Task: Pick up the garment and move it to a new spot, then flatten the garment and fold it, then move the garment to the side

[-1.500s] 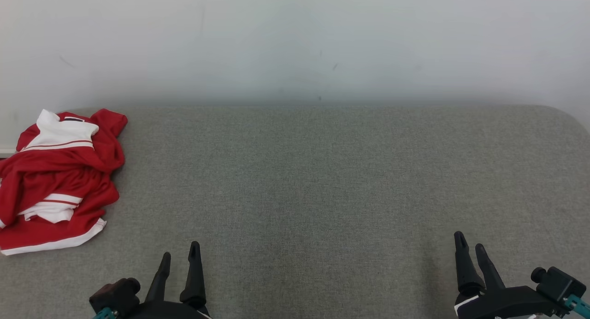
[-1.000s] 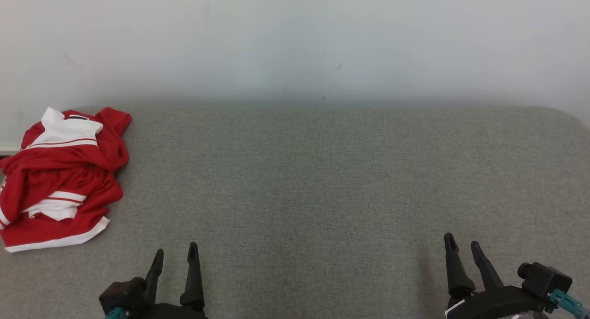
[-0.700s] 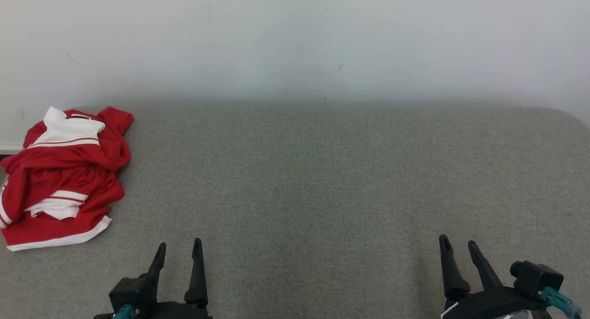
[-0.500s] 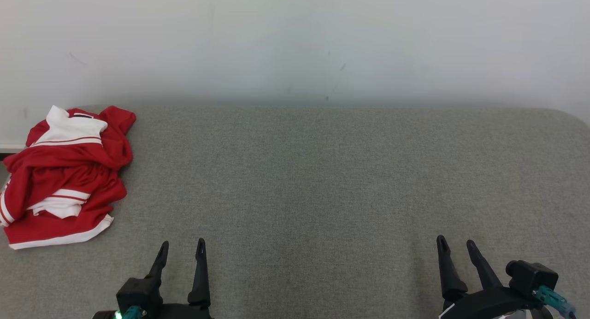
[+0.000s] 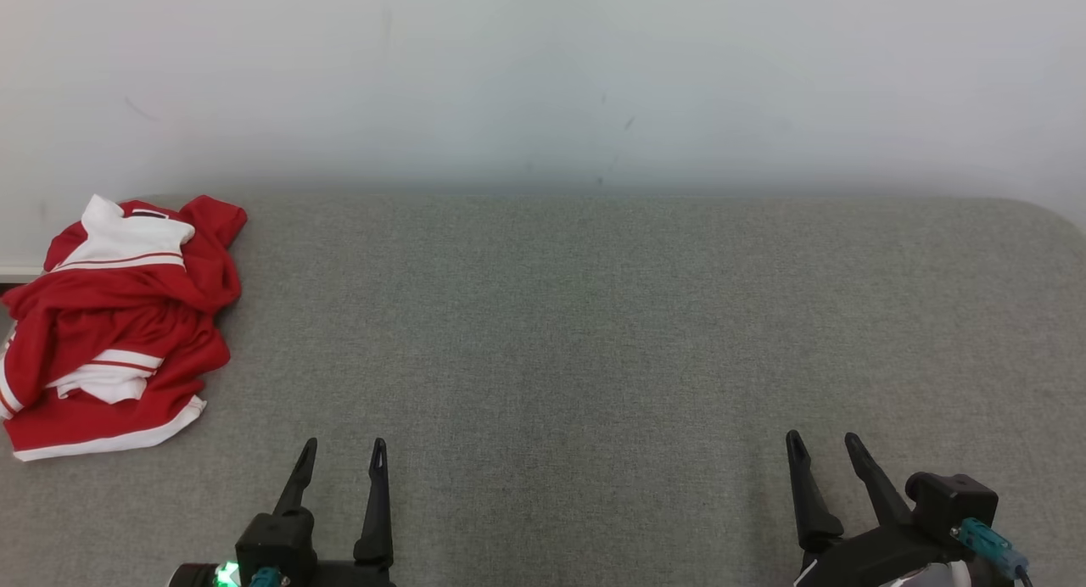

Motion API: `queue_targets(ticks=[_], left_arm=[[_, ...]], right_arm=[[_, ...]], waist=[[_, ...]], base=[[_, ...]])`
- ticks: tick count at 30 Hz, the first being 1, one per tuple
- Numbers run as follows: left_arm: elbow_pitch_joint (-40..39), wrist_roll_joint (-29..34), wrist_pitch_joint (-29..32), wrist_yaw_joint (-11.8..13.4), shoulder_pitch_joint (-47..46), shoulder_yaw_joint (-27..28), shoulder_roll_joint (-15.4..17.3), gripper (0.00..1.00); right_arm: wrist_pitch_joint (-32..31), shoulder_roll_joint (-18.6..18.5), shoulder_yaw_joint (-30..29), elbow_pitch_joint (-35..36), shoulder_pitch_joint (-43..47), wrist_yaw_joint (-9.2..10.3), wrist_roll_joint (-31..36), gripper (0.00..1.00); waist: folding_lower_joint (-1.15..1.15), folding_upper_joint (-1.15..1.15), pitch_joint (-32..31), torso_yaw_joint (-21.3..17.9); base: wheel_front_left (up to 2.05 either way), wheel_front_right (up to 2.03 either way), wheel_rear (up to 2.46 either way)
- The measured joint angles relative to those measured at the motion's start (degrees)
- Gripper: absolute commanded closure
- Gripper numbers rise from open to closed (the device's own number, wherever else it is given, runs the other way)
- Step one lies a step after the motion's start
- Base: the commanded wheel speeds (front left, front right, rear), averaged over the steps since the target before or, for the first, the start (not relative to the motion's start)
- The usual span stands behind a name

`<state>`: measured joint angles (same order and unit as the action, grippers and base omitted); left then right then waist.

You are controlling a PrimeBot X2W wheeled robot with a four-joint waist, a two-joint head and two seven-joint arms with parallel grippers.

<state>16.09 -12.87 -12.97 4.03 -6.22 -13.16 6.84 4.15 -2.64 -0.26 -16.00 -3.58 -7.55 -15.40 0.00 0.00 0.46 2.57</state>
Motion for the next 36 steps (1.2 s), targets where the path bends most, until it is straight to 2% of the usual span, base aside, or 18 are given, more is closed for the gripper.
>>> queue_targets(ticks=[10, 24, 36], left_arm=[[1.8, 0.9, -0.8, -0.1, 0.0, 1.6, -1.2, 0.0], [2.5, 4.7, -2.0, -1.9, 0.1, 2.6, -2.3, 0.0], [2.9, 4.1, -2.1, -2.6, 0.3, 4.0, -3.0, 0.0]], right_arm=[[1.4, -0.1, 0.7, -0.6, -0.1, 0.0, 3.0, 0.0], [2.7, -0.1, 2.1, -1.6, -0.2, 0.0, 6.9, 0.0], [3.0, -0.1, 2.1, -2.1, -0.3, 0.0, 6.2, 0.0]], waist=[[0.0, 0.0, -0.6, -0.3], [0.0, 0.0, -1.4, 0.1], [0.0, 0.0, -1.4, 0.2]], base=[[0.0, 0.0, 0.0], [0.0, 0.0, 0.0], [0.0, 0.0, 0.0]])
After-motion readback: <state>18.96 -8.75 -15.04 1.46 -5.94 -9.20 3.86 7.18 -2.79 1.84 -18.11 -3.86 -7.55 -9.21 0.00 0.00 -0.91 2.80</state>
